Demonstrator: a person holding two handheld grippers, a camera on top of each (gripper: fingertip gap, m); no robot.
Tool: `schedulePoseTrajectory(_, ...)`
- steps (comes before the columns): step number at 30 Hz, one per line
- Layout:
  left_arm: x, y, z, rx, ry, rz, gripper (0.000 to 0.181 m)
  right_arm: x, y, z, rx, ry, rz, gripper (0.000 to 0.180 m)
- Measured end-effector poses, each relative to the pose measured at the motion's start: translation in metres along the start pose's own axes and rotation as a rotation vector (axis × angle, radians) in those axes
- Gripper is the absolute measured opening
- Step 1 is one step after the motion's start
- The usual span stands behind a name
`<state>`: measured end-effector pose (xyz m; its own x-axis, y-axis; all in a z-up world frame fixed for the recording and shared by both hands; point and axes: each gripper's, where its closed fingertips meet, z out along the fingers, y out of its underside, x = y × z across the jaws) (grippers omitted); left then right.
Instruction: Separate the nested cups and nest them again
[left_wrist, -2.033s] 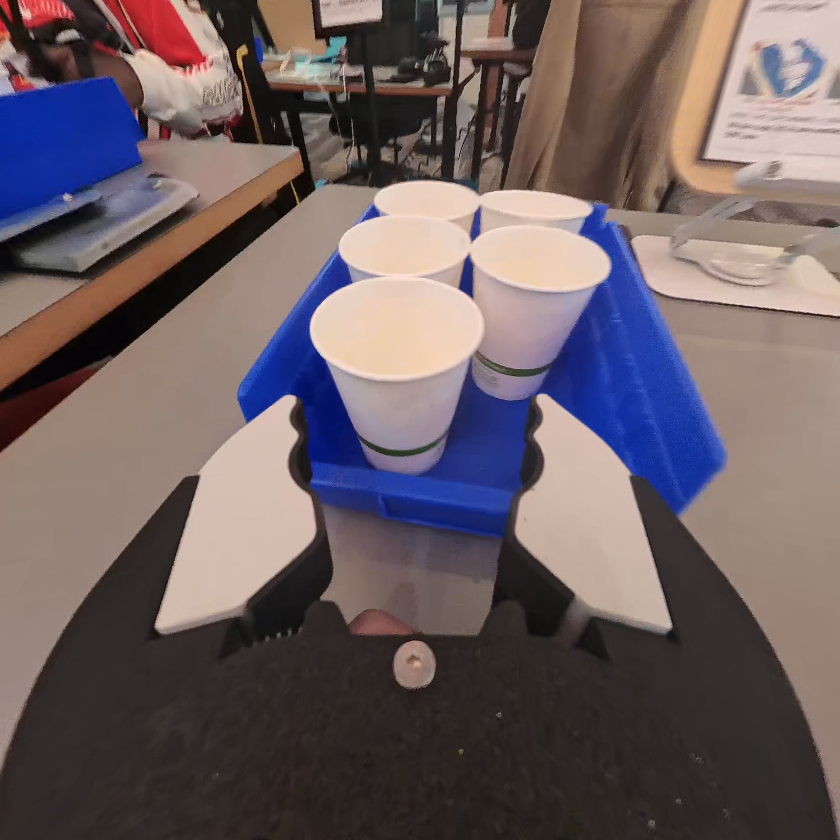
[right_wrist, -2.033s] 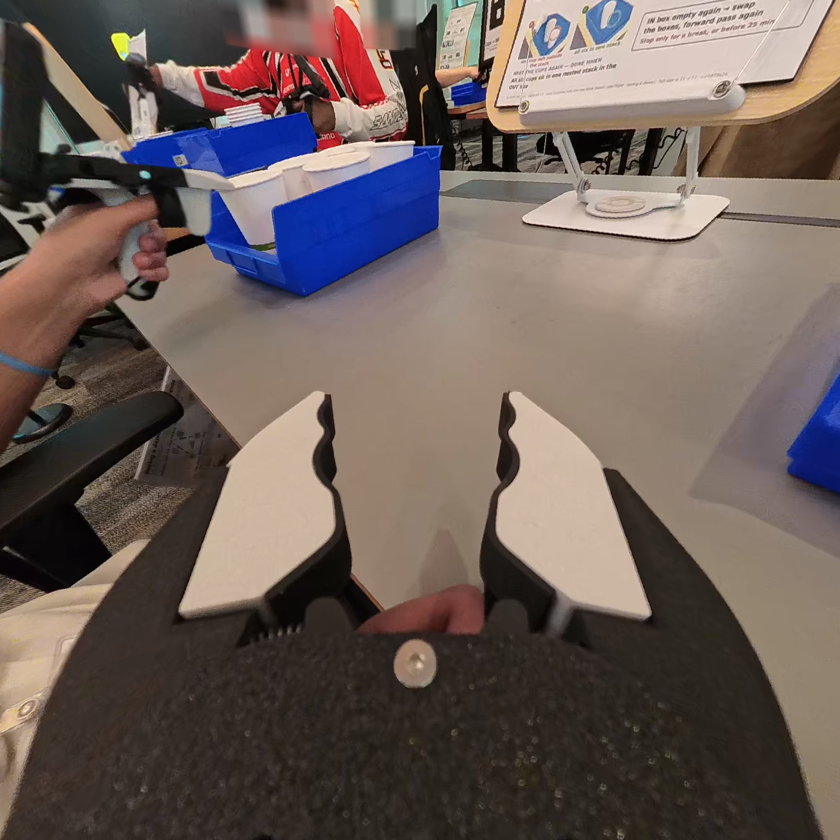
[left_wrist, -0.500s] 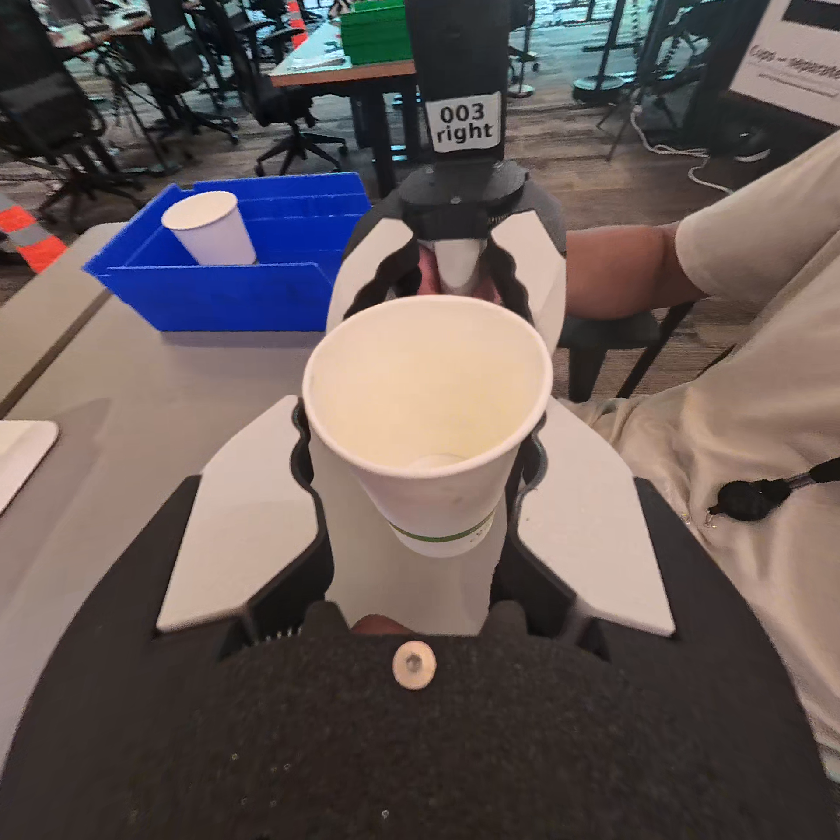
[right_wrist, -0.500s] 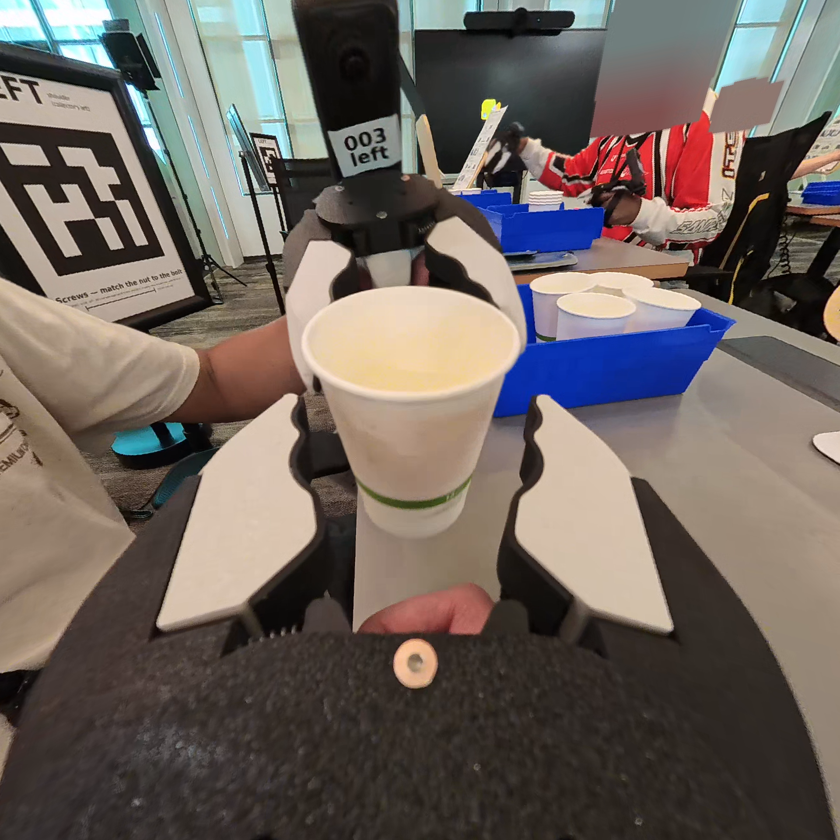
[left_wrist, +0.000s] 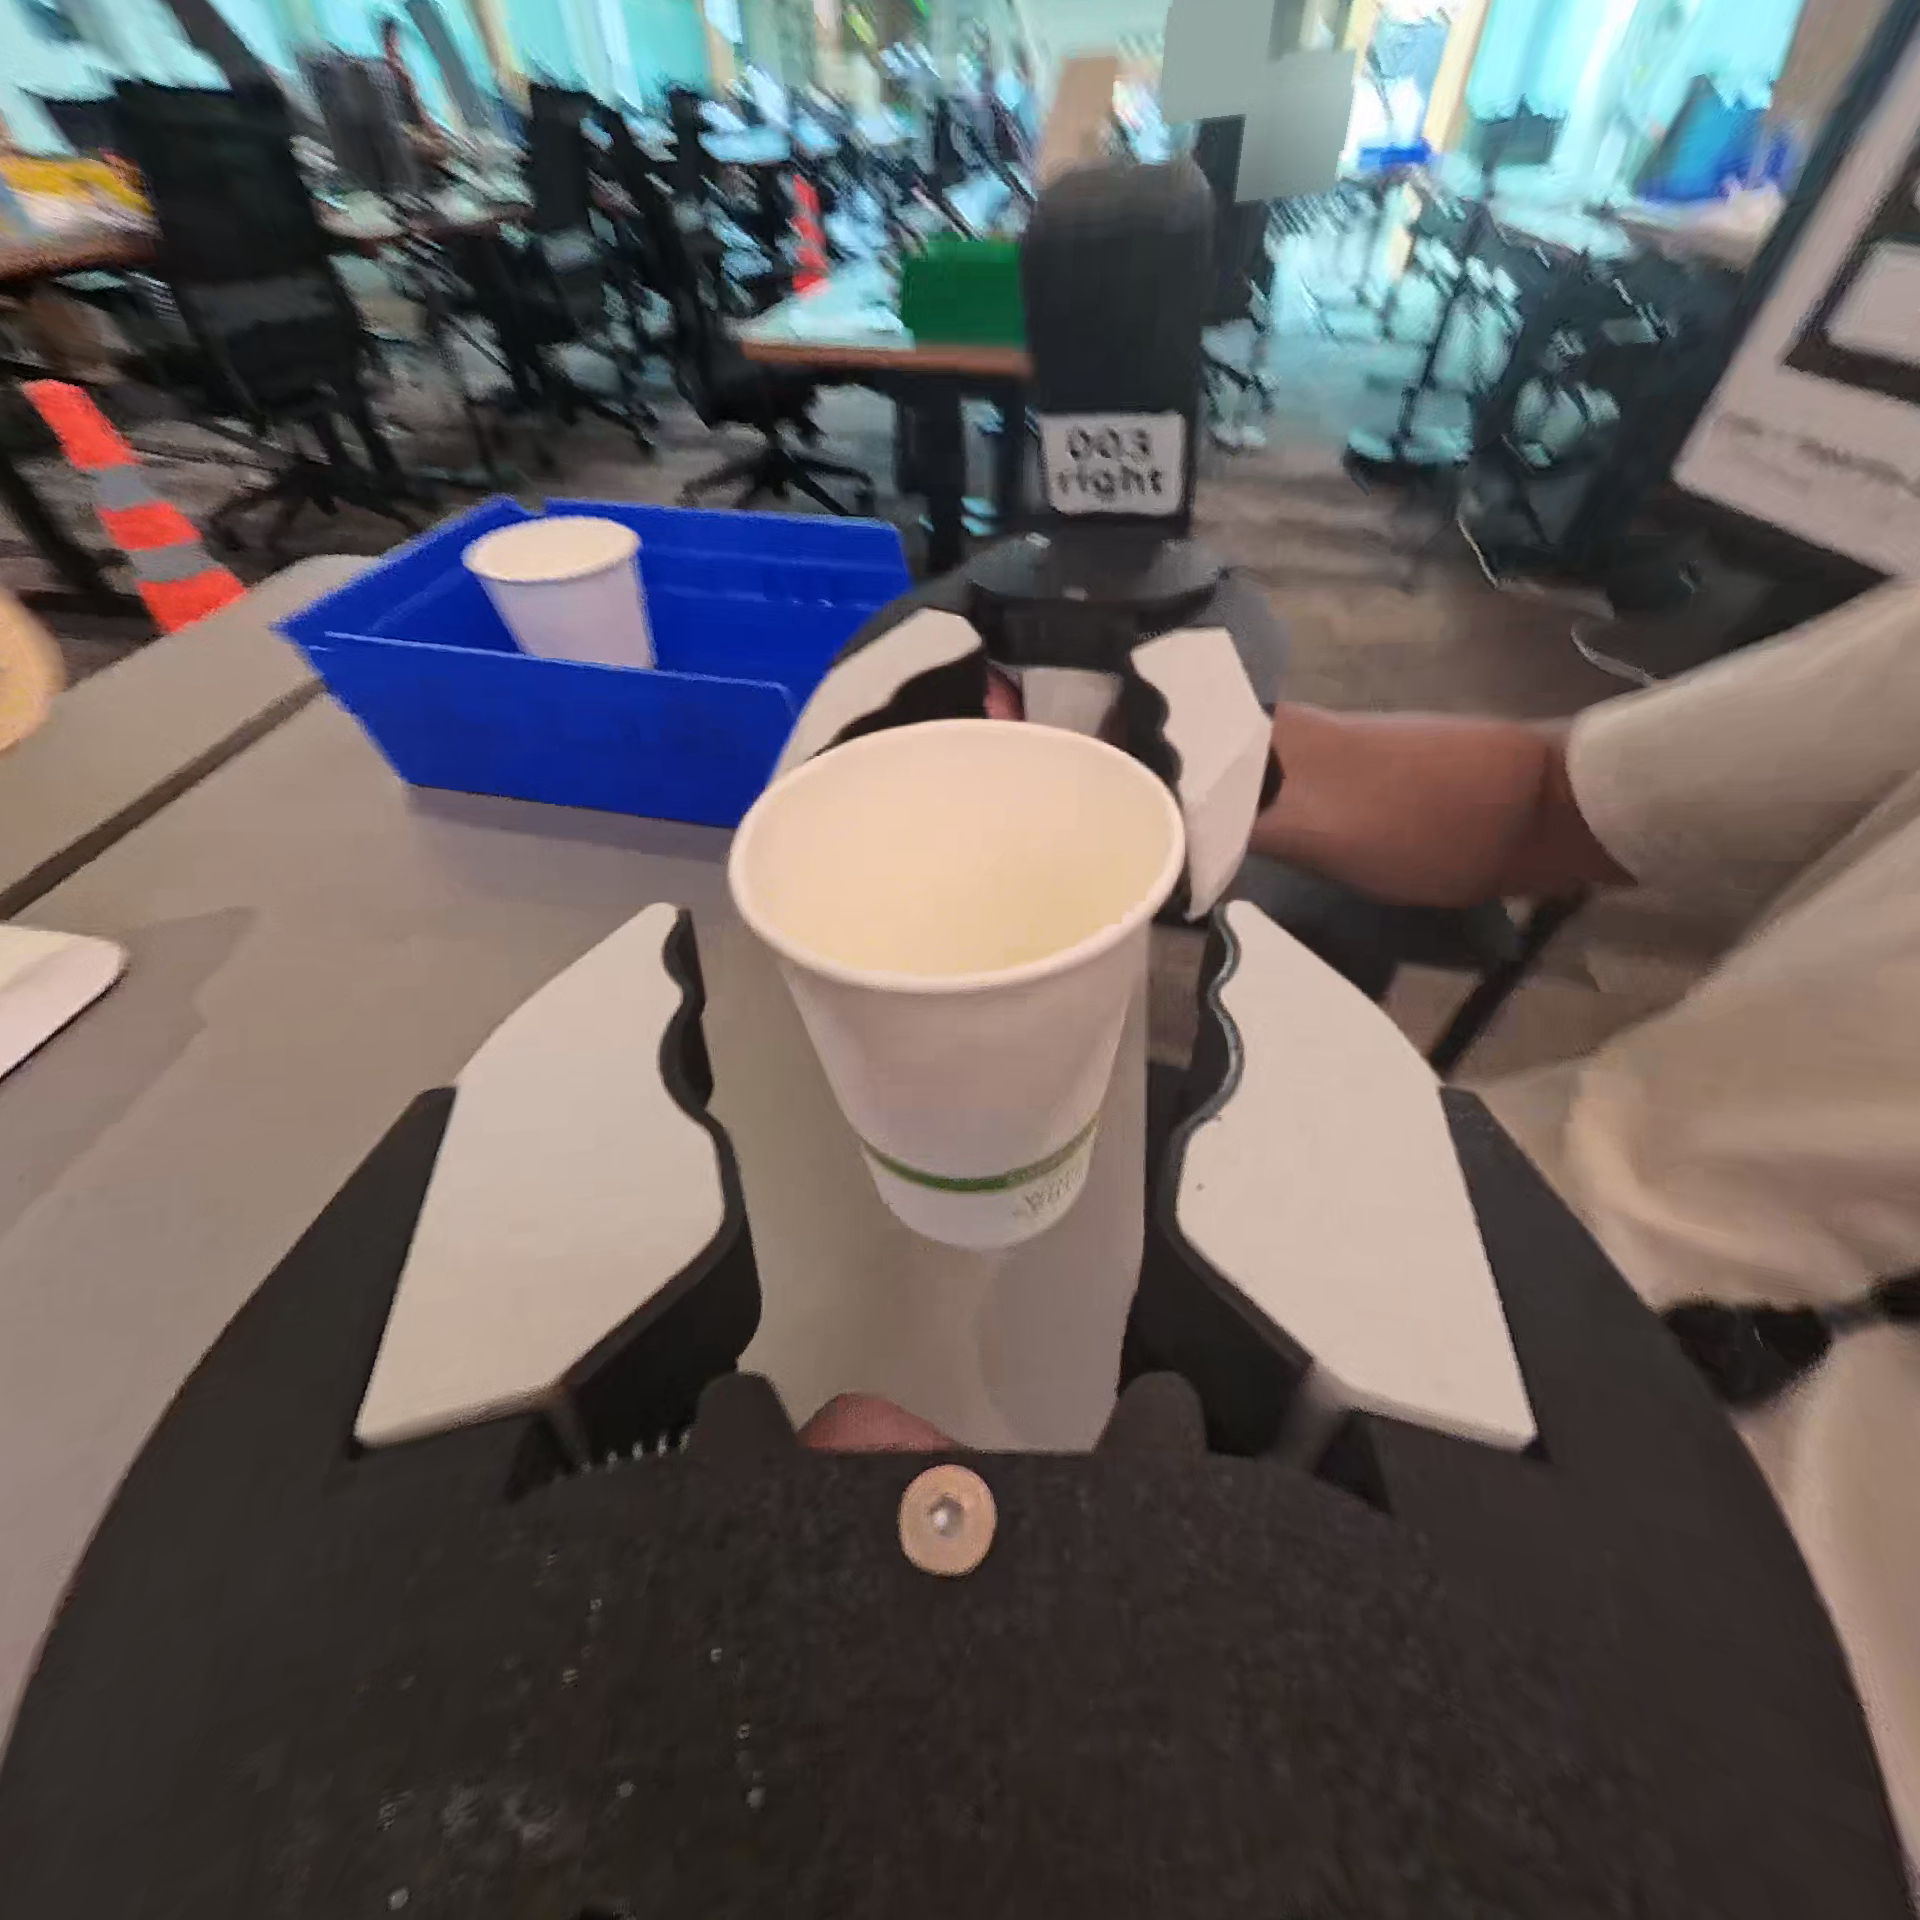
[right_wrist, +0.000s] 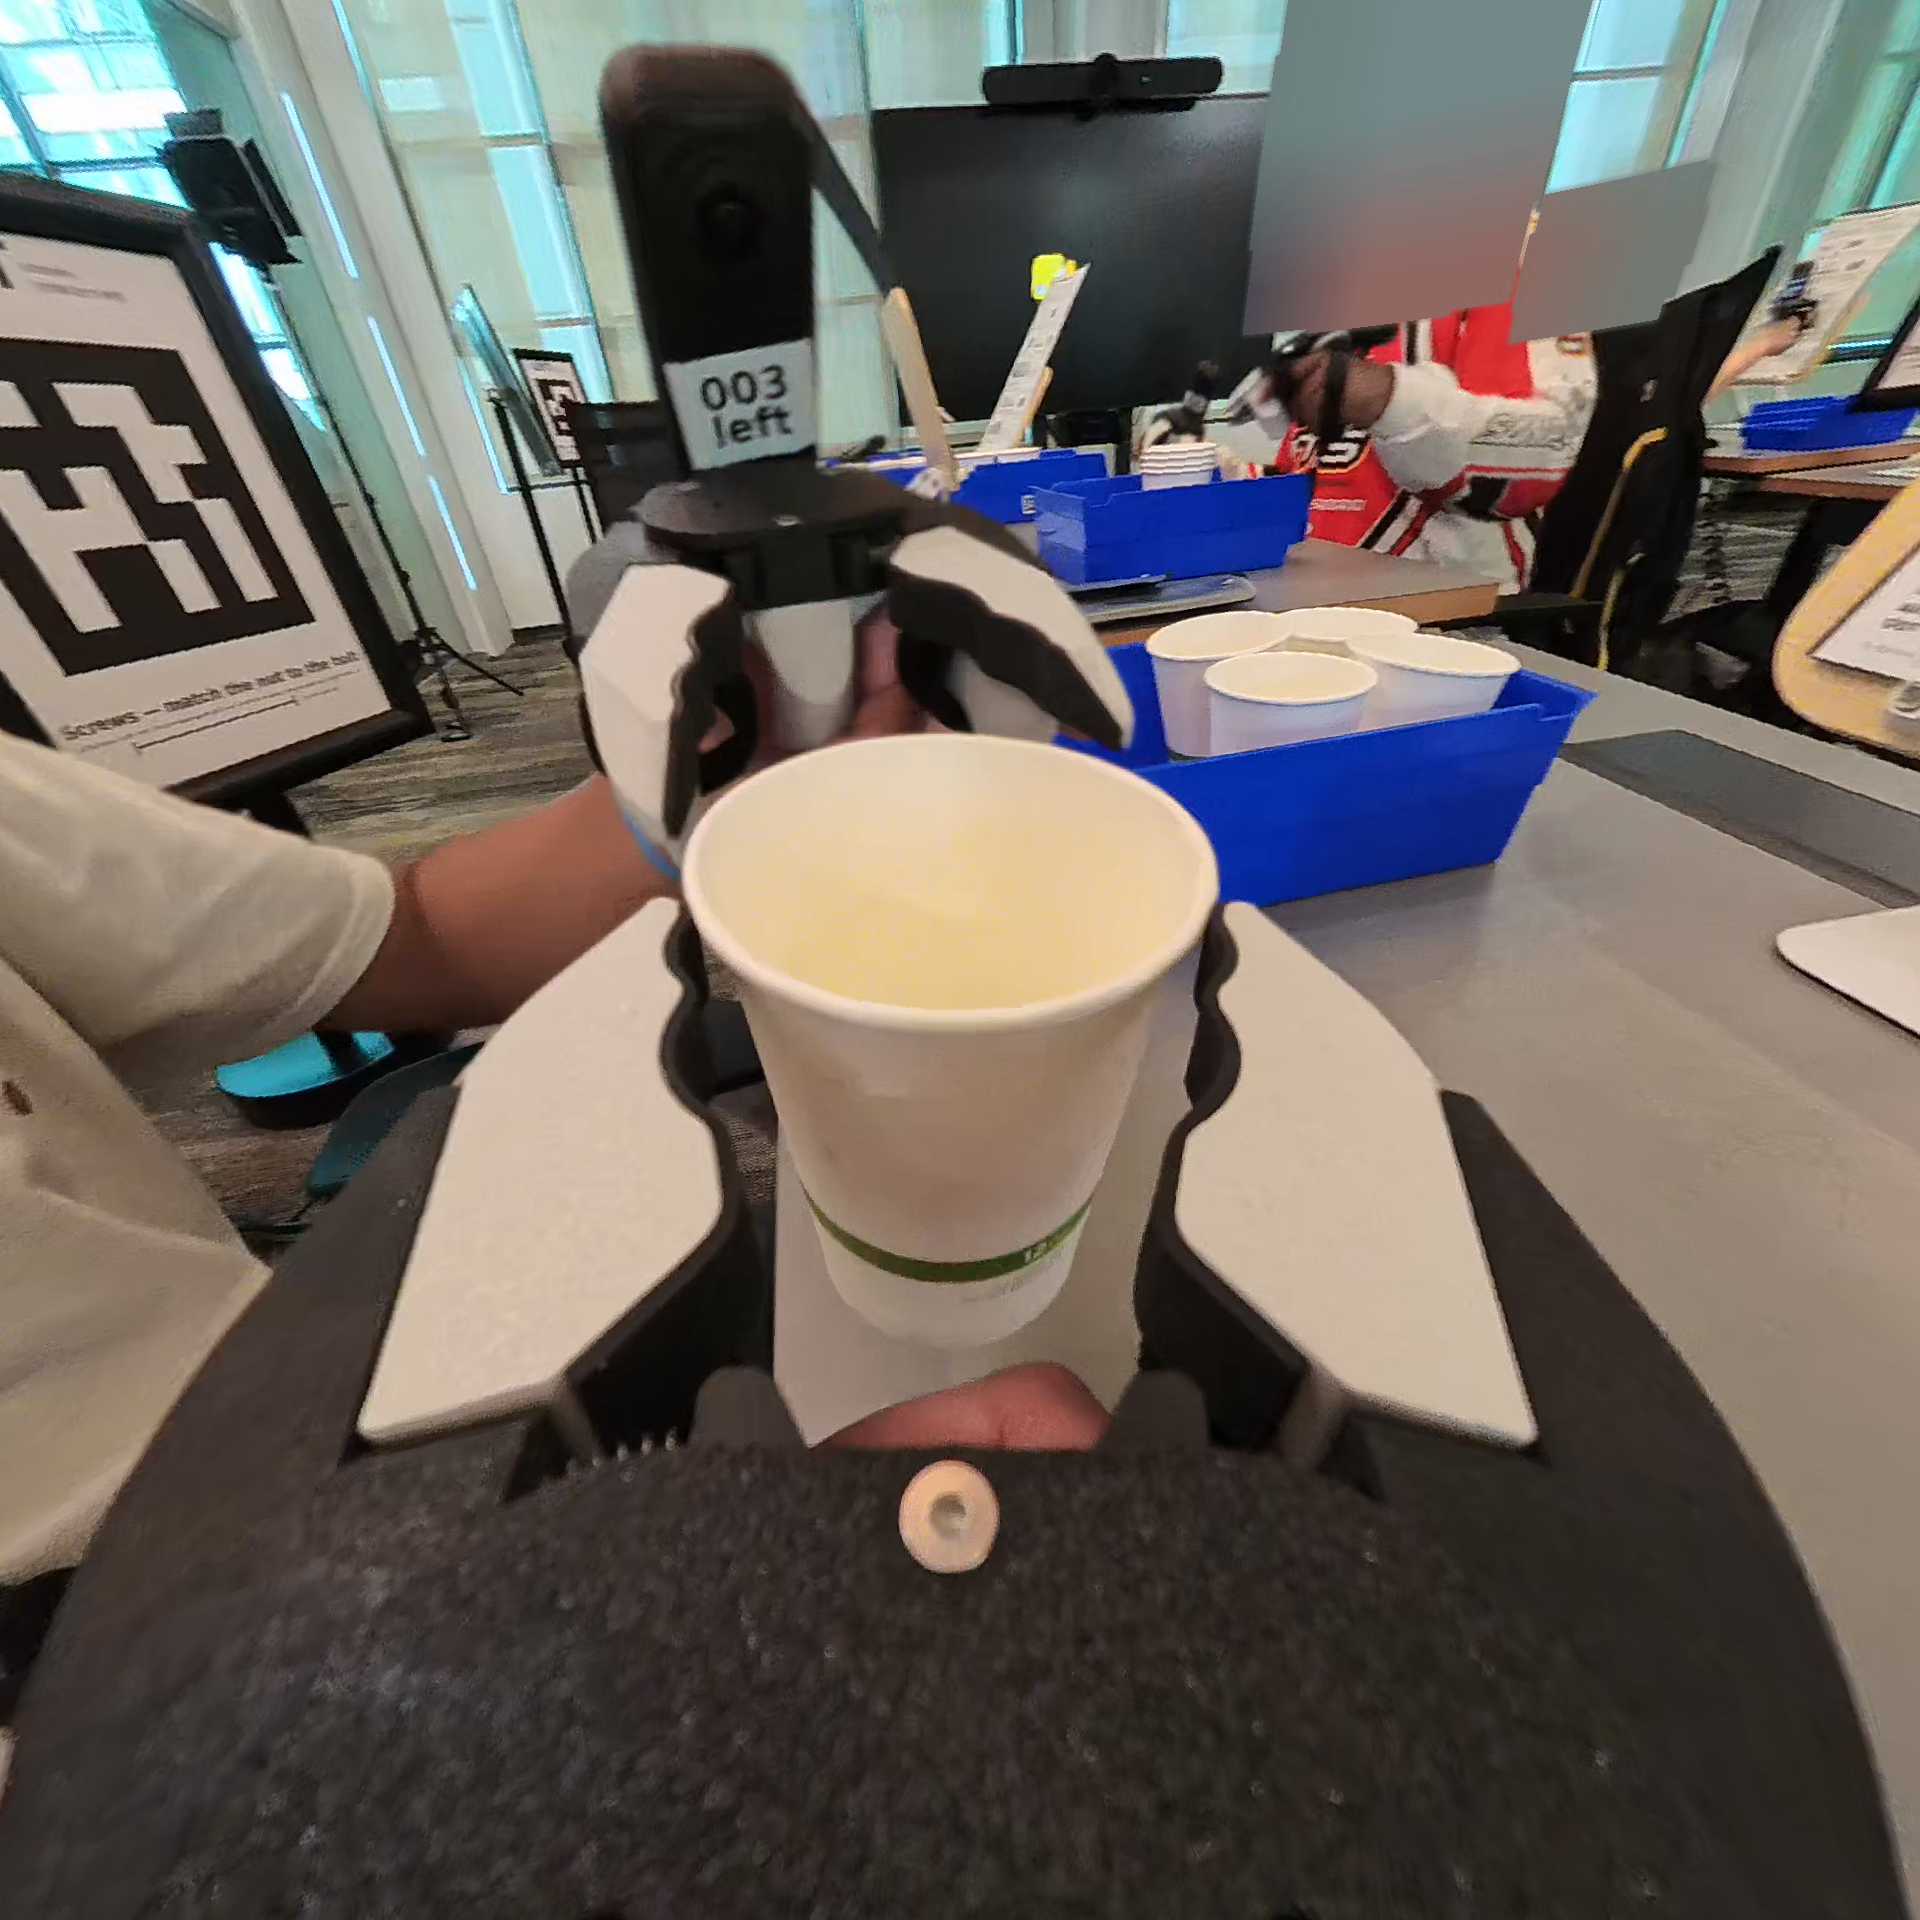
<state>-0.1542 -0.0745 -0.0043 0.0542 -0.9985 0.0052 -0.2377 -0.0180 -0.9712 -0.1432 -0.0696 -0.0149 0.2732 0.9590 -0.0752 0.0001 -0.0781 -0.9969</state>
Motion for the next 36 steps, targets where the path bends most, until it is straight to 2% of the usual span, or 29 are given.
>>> schedulePoseTrajectory(2, -0.016, 0.001, -0.017, 0.073, -0.174, -0.056, 0.088, 0.004, 0.0, -0.005, 0.001, 0.026, 0.004, 0.09)
schedulePoseTrajectory(4, -0.043, 0.016, -0.037, 0.116, -0.468, -0.145, 0.084, 0.012, 0.001, -0.011, -0.001, 0.071, 0.005, 0.09)
schedulePoseTrajectory(7, -0.071, 0.065, -0.073, 0.083, -0.941, -0.246, 0.076, 0.027, 0.006, -0.02, -0.001, 0.16, 0.034, 0.09)
schedulePoseTrajectory(10, -0.069, 0.084, -0.085, 0.067, -1.106, -0.176, 0.073, 0.041, 0.014, -0.026, -0.012, 0.266, 0.037, 0.09)
schedulePoseTrajectory(13, -0.067, 0.087, -0.081, 0.055, -1.103, -0.161, 0.073, 0.053, 0.015, -0.038, -0.024, 0.375, 0.012, 0.09)
schedulePoseTrajectory(15, -0.065, 0.087, -0.076, 0.055, -1.074, -0.17, 0.075, 0.07, 0.001, -0.059, -0.012, 0.507, -0.025, 0.09)
schedulePoseTrajectory(21, -0.062, 0.085, -0.069, 0.048, -1.047, -0.114, 0.072, 0.163, -0.085, -0.184, 0.089, 1.122, -0.124, 0.09)
schedulePoseTrajectory(23, -0.061, 0.087, -0.066, 0.041, -1.031, -0.119, 0.072, 0.198, -0.103, -0.22, 0.106, 1.278, -0.146, 0.09)
schedulePoseTrajectory(27, -0.061, 0.09, -0.064, 0.034, -1.015, -0.13, 0.071, 0.264, -0.098, -0.258, 0.081, 1.443, -0.06, 0.09)
schedulePoseTrajectory(29, -0.062, 0.091, -0.064, 0.026, -1.012, -0.134, 0.071, 0.287, -0.086, -0.265, 0.059, 1.479, -0.019, 0.09)
schedulePoseTrajectory(36, -0.063, 0.094, -0.063, 0.015, -1.0, -0.132, 0.069, 0.33, -0.053, -0.276, -0.002, 1.563, 0.026, 0.091)
